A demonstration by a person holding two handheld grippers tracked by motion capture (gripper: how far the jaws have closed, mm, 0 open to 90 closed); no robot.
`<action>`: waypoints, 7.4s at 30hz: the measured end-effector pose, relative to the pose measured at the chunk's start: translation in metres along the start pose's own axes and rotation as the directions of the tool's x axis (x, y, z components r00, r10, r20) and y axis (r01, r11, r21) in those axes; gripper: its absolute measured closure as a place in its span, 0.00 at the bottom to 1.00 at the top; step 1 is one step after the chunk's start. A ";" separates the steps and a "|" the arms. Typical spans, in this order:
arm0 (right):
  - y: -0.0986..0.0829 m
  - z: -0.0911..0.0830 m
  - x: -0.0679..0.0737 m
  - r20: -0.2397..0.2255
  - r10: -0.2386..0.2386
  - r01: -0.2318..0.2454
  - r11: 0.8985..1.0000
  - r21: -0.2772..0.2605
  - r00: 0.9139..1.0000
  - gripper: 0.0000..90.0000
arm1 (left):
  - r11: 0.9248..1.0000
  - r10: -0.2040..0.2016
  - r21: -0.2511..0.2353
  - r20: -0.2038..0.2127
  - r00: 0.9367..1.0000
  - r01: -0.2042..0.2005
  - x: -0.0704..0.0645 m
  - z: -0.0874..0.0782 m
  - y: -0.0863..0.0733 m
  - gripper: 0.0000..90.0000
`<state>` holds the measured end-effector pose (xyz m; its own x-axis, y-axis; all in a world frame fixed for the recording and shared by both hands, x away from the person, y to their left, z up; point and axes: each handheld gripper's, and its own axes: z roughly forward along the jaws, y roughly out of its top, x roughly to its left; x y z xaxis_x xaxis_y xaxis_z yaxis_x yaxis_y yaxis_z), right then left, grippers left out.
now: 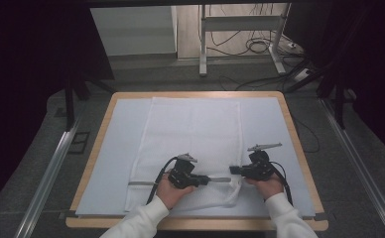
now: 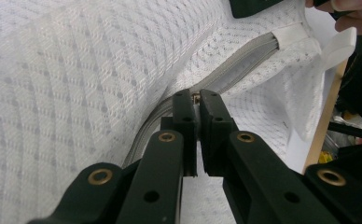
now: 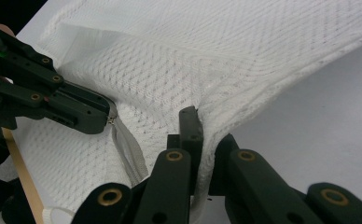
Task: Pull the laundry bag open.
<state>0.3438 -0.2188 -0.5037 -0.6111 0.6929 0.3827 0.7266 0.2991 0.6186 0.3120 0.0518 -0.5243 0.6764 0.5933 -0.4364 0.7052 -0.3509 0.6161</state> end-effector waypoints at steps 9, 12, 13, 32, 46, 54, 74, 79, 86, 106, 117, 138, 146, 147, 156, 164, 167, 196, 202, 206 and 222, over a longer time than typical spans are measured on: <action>0.000 0.000 -0.001 0.006 0.000 0.000 1.000 -0.001 1.000 0.98 | 1.000 -0.017 -0.004 -0.004 1.000 0.017 0.006 -0.006 -0.002 0.97; 0.000 0.000 0.000 0.005 -0.002 0.002 1.000 0.000 1.000 0.98 | 1.000 -0.022 -0.007 -0.004 1.000 0.022 0.008 -0.007 -0.004 0.97; 0.000 0.000 0.000 0.005 -0.001 0.001 1.000 -0.002 1.000 0.98 | 1.000 -0.023 -0.005 -0.003 1.000 0.023 0.008 -0.008 -0.004 0.97; 0.000 0.002 0.000 0.003 -0.005 0.005 1.000 0.010 1.000 0.98 | 0.999 -0.038 -0.001 -0.002 0.999 0.038 0.015 -0.017 -0.011 0.97; -0.001 0.003 -0.001 0.008 0.001 -0.002 1.000 0.012 1.000 0.98 | 0.998 -0.055 -0.006 0.000 0.998 0.055 0.022 -0.026 -0.017 0.97; 0.000 0.003 -0.001 0.010 0.000 0.000 1.000 0.013 1.000 0.98 | 0.998 -0.064 -0.010 -0.005 0.998 0.064 0.024 -0.030 -0.020 0.97; 0.001 0.001 0.001 0.010 -0.002 0.002 1.000 0.003 1.000 0.98 | 0.995 -0.092 -0.038 -0.008 0.996 0.092 0.033 -0.047 -0.028 0.96; 0.001 0.000 0.002 0.008 -0.004 0.004 1.000 -0.001 1.000 0.98 | 0.995 -0.094 -0.040 -0.014 0.996 0.093 0.035 -0.052 -0.031 0.97; 0.001 -0.001 0.000 0.009 0.003 -0.003 1.000 -0.005 1.000 0.98 | 0.992 -0.119 -0.054 -0.017 0.993 0.118 0.042 -0.062 -0.037 0.96; 0.001 -0.001 -0.001 0.017 0.003 -0.003 1.000 -0.003 1.000 0.98 | 0.988 -0.143 -0.058 -0.053 0.988 0.140 0.053 -0.077 -0.050 0.97; 0.000 0.000 -0.001 0.020 0.001 -0.001 1.000 0.000 1.000 0.98 | 0.984 -0.169 -0.061 -0.070 0.983 0.165 0.062 -0.088 -0.059 0.97; 0.000 0.001 -0.002 0.018 -0.001 0.001 1.000 0.006 1.000 0.98 | 0.982 -0.180 -0.066 -0.082 0.980 0.175 0.067 -0.094 -0.063 0.96; 0.000 0.001 -0.002 0.020 -0.001 0.001 1.000 0.007 1.000 0.98 | 0.981 -0.185 -0.068 -0.081 0.979 0.179 0.068 -0.096 -0.063 0.96; 0.000 0.001 -0.002 0.019 0.000 0.000 1.000 0.006 1.000 0.98 | 0.982 -0.184 -0.067 -0.084 0.979 0.179 0.068 -0.096 -0.064 0.96; 0.000 0.002 -0.002 0.022 -0.004 0.004 1.000 0.012 1.000 0.98 | 0.977 -0.202 -0.080 -0.086 0.976 0.196 0.074 -0.106 -0.071 0.96; 0.000 0.002 -0.002 0.023 -0.001 0.001 1.000 0.011 1.000 0.98 | 0.974 -0.217 -0.090 -0.097 0.971 0.209 0.078 -0.114 -0.077 0.96; 0.000 0.002 -0.002 0.023 -0.001 0.001 1.000 0.010 1.000 0.98 | 0.973 -0.219 -0.092 -0.099 0.971 0.210 0.079 -0.116 -0.078 0.96; 0.000 0.002 -0.003 0.024 0.003 -0.004 1.000 0.010 1.000 0.98 | 0.955 -0.275 -0.154 -0.132 0.952 0.255 0.096 -0.149 -0.102 0.96; 0.000 0.003 -0.004 0.024 0.003 -0.003 1.000 0.012 1.000 0.98 | 0.948 -0.292 -0.172 -0.137 0.947 0.267 0.100 -0.157 -0.107 0.96; 0.000 0.003 -0.004 0.025 0.003 -0.004 1.000 0.011 1.000 0.98 | 0.940 -0.310 -0.188 -0.133 0.941 0.283 0.103 -0.162 -0.112 0.96; 0.000 0.004 -0.004 0.020 0.003 -0.003 1.000 0.015 1.000 0.98 | 0.948 -0.296 -0.182 -0.193 0.935 0.262 0.103 -0.167 -0.118 0.96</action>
<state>0.3469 -0.2191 -0.5077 -0.6025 0.7070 0.3704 0.7331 0.3068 0.6069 0.2634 0.2750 -0.5326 0.3830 0.7987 -0.4641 0.8073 -0.0453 0.5884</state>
